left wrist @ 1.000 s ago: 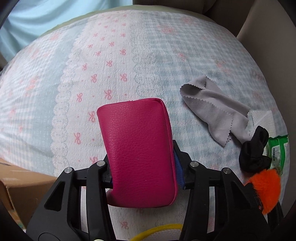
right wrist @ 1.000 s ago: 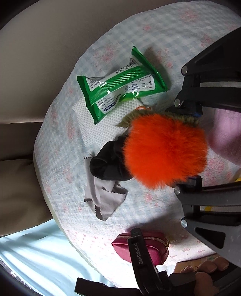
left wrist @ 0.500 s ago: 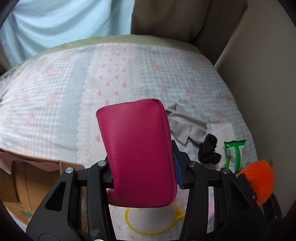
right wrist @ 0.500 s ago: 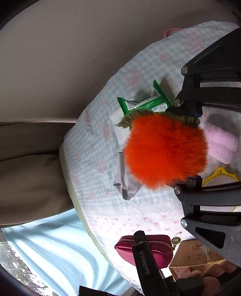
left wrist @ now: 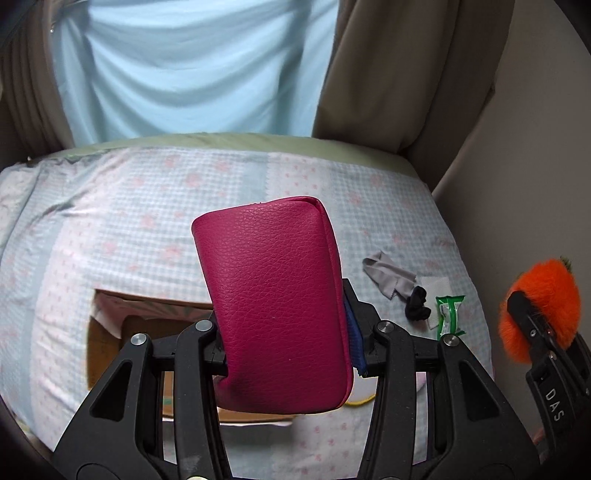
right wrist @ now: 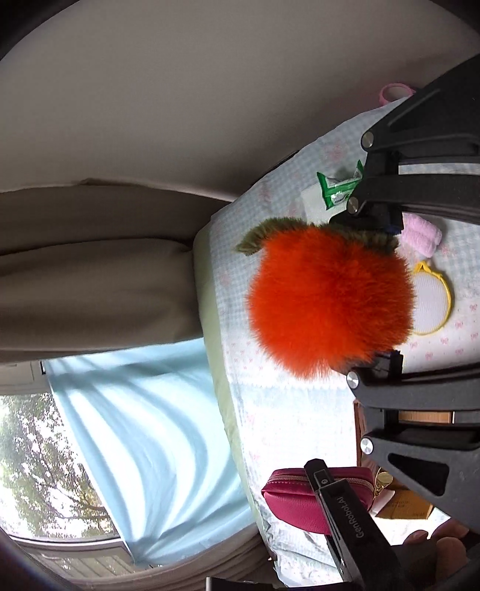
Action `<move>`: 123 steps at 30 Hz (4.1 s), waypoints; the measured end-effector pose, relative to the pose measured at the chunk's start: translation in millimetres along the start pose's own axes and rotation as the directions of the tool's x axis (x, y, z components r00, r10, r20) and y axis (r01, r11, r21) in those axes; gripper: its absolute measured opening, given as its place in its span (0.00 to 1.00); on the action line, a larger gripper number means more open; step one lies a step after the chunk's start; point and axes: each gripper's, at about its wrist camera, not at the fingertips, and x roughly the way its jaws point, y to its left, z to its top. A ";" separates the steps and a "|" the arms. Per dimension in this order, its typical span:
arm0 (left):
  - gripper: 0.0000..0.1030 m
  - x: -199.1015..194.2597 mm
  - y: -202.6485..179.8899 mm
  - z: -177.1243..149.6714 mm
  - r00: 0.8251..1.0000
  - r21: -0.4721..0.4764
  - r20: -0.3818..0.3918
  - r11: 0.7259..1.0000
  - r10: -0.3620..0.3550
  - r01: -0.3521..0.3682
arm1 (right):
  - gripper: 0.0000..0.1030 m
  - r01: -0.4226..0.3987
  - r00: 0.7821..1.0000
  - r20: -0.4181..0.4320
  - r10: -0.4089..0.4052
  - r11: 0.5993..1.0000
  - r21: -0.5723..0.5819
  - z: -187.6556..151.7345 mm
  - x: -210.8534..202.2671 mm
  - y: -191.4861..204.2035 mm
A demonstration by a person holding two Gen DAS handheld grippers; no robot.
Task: Organize soft objects
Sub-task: 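Carry both items over the cardboard box and open both tools to drop them, then lift both tools away from the box toward the remaining items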
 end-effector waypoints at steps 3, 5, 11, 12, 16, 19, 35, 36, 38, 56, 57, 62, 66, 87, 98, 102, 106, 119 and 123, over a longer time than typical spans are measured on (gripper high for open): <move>0.40 -30.8 38.8 3.0 0.999 0.002 0.019 0.999 0.038 -0.038 | 0.37 -0.051 0.999 0.003 0.051 0.998 -0.038 9.0 -22.3 39.7; 0.40 -49.8 64.1 2.5 0.998 0.007 0.026 0.998 0.062 -0.062 | 0.37 -0.093 0.996 0.000 0.093 0.994 -0.063 11.8 -35.6 67.2; 0.40 -81.4 143.4 -12.9 0.994 -0.009 -0.003 0.994 0.107 -0.107 | 0.37 -0.199 0.980 -0.044 0.195 0.973 -0.120 11.2 -49.3 139.3; 0.40 -81.9 155.2 -16.8 0.993 -0.003 -0.012 0.994 0.113 -0.113 | 0.37 -0.212 0.977 -0.060 0.206 0.969 -0.126 7.8 -47.0 148.5; 0.40 -69.2 191.3 -32.8 0.989 0.023 -0.077 0.991 0.130 -0.128 | 0.37 -0.250 0.963 -0.138 0.231 0.958 -0.141 -8.8 -32.1 177.5; 0.40 -48.9 205.7 -43.2 0.983 0.052 -0.135 0.991 0.126 -0.120 | 0.37 -0.277 0.942 -0.232 0.242 0.952 -0.131 -25.2 -5.7 193.5; 0.40 121.5 222.6 -77.1 0.880 0.187 -0.457 0.981 0.127 -0.045 | 0.37 -0.269 0.675 -0.708 0.206 0.963 0.023 -101.1 177.3 225.2; 0.40 132.6 223.3 -78.8 0.871 0.195 -0.473 0.980 0.132 -0.042 | 0.37 -0.259 0.661 -0.724 0.196 0.966 0.025 -104.4 185.4 226.2; 0.40 148.9 225.1 -81.6 0.855 0.194 -0.506 0.981 0.117 -0.019 | 0.37 -0.253 0.642 -0.744 0.185 0.967 0.023 -110.8 199.0 227.7; 1.00 154.9 213.1 -84.0 0.825 0.286 -0.554 0.956 0.110 0.065 | 1.00 -0.213 0.555 -0.800 0.230 0.968 0.131 -127.5 228.4 212.2; 1.00 152.8 213.2 -83.0 0.827 0.280 -0.551 0.958 0.108 0.062 | 1.00 -0.210 0.555 -0.800 0.229 0.969 0.132 -127.0 226.7 211.0; 1.00 139.1 211.8 -79.1 0.838 0.268 -0.535 0.962 0.105 0.050 | 1.00 -0.228 0.550 -0.804 0.225 0.967 0.115 -123.0 215.1 211.7; 1.00 120.0 210.7 -75.5 0.855 0.264 -0.507 0.964 0.110 0.032 | 1.00 -0.253 0.563 -0.793 0.231 0.962 0.101 -117.6 200.3 213.0; 1.00 -73.9 190.5 -57.6 0.980 0.179 -0.176 0.982 0.091 -0.059 | 1.00 -0.265 0.899 -0.388 0.203 0.957 -0.115 -24.9 -4.1 174.6; 1.00 -179.2 150.4 -50.5 0.994 0.121 0.070 0.989 0.081 -0.089 | 1.00 -0.180 0.976 -0.155 0.152 0.966 -0.187 -4.7 -105.6 100.8; 1.00 -188.7 123.6 -53.1 0.994 0.103 0.090 0.992 0.062 -0.071 | 1.00 -0.152 0.984 -0.118 0.134 0.975 -0.162 0.0 -119.3 60.0; 1.00 -187.3 88.9 -60.2 0.994 0.110 0.099 0.992 0.048 -0.059 | 1.00 -0.120 0.990 -0.087 0.107 0.980 -0.157 4.6 -125.9 20.3; 1.00 -110.9 -36.5 -93.1 0.999 0.123 -0.011 0.991 0.050 -0.048 | 1.00 -0.159 0.985 -0.091 0.145 0.973 -0.167 18.2 -78.0 -84.4; 1.00 -64.6 -73.0 -107.7 0.995 0.173 -0.078 0.984 0.059 -0.044 | 1.00 -0.184 0.977 -0.144 0.159 0.967 -0.178 13.4 -35.7 -105.4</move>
